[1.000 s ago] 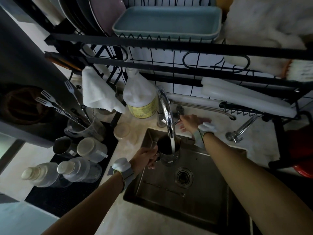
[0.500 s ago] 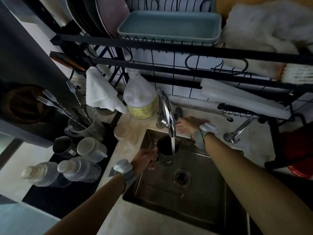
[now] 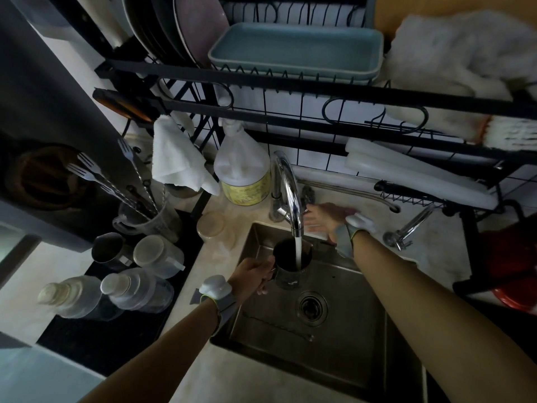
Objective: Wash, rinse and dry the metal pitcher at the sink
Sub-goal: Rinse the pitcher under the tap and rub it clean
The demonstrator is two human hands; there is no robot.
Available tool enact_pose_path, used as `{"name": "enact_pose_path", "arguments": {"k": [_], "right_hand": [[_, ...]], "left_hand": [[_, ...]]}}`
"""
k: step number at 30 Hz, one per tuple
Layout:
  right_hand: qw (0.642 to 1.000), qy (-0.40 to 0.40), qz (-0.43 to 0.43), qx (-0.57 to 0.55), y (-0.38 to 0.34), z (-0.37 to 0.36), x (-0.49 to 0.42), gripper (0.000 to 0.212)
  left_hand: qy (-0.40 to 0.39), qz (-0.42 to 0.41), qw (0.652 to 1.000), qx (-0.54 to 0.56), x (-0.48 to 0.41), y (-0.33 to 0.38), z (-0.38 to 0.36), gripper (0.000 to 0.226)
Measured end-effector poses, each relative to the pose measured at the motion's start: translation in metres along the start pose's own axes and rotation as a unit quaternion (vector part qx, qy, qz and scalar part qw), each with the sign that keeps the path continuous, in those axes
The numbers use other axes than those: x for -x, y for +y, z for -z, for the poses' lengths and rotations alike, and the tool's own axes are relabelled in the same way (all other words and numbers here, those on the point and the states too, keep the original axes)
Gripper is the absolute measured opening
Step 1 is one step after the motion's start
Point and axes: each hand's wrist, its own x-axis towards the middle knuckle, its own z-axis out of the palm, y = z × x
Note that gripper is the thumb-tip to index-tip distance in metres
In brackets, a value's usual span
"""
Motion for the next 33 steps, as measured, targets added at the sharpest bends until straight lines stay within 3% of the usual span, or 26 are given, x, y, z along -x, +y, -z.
{"name": "enact_pose_path", "arguments": {"k": [10, 16, 20, 26, 33], "right_hand": [[1.0, -0.017, -0.02, 0.005, -0.005, -0.004, -0.004, 0.048], [0.999, -0.016, 0.045, -0.024, -0.004, -0.008, -0.015, 0.039], [0.996, 0.028, 0.089, -0.005, -0.006, -0.015, -0.012, 0.039], [0.998, 0.017, 0.056, 0.015, 0.0, -0.01, 0.002, 0.039], [0.992, 0.042, 0.054, -0.105, 0.043, 0.002, 0.033, 0.043]], "left_hand": [[0.004, -0.001, 0.999, -0.033, 0.008, 0.005, 0.001, 0.049], [0.006, -0.001, 1.0, -0.03, 0.01, 0.006, 0.001, 0.052], [0.002, -0.01, 1.0, -0.009, 0.01, 0.004, 0.003, 0.052], [0.008, -0.014, 1.0, -0.008, 0.006, -0.009, 0.009, 0.052], [0.028, 0.004, 0.999, -0.017, 0.018, -0.026, 0.006, 0.051]]}}
